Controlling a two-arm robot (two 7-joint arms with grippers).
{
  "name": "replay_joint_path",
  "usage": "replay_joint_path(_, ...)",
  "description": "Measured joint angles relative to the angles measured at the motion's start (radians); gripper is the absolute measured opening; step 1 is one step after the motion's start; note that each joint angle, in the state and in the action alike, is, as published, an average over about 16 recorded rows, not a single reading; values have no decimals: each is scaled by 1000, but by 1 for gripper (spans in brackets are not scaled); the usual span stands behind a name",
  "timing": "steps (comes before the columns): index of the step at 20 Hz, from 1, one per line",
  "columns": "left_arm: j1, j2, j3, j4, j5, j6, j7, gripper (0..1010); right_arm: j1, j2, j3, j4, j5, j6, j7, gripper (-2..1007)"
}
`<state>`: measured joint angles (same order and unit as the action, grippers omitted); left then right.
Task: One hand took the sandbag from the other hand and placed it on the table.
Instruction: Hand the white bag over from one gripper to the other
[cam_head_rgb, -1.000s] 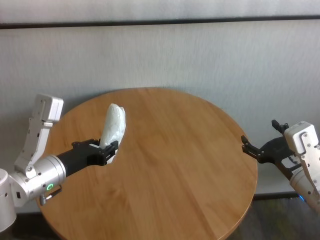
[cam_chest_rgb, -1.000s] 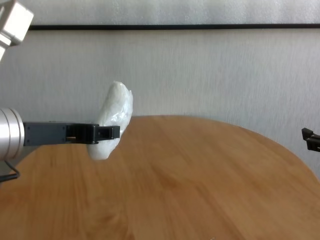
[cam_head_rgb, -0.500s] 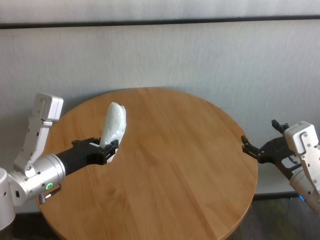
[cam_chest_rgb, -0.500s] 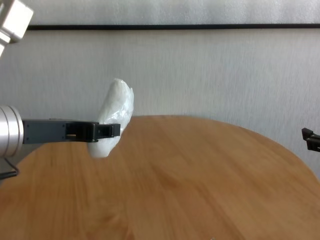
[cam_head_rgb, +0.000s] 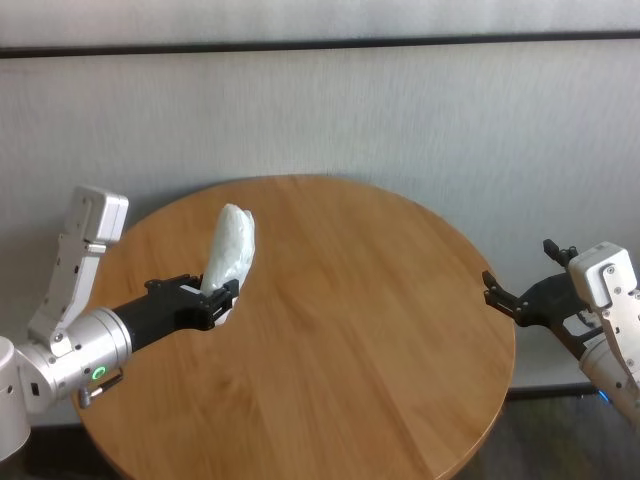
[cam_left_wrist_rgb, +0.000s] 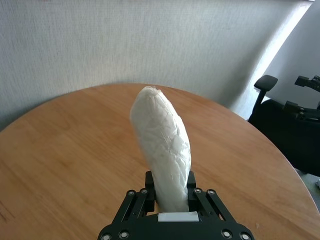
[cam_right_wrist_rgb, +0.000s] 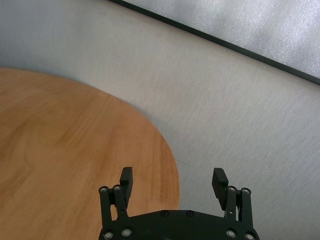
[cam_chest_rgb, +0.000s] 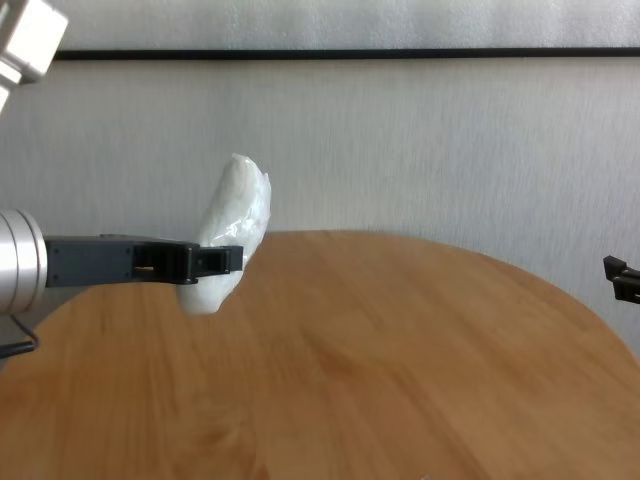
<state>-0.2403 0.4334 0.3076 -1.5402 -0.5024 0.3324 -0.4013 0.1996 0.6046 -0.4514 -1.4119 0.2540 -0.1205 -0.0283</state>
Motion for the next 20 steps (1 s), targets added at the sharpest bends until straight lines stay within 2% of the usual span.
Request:
replay_joint_path(13,-15,29,42,-6,-3,-27,-11,361,0,0,0,0,0,0,0,1001)
replay_joint_path(20,-29,35,67,-10,-8,-36,-13,360,0,0,0,0,0,0,0,1001)
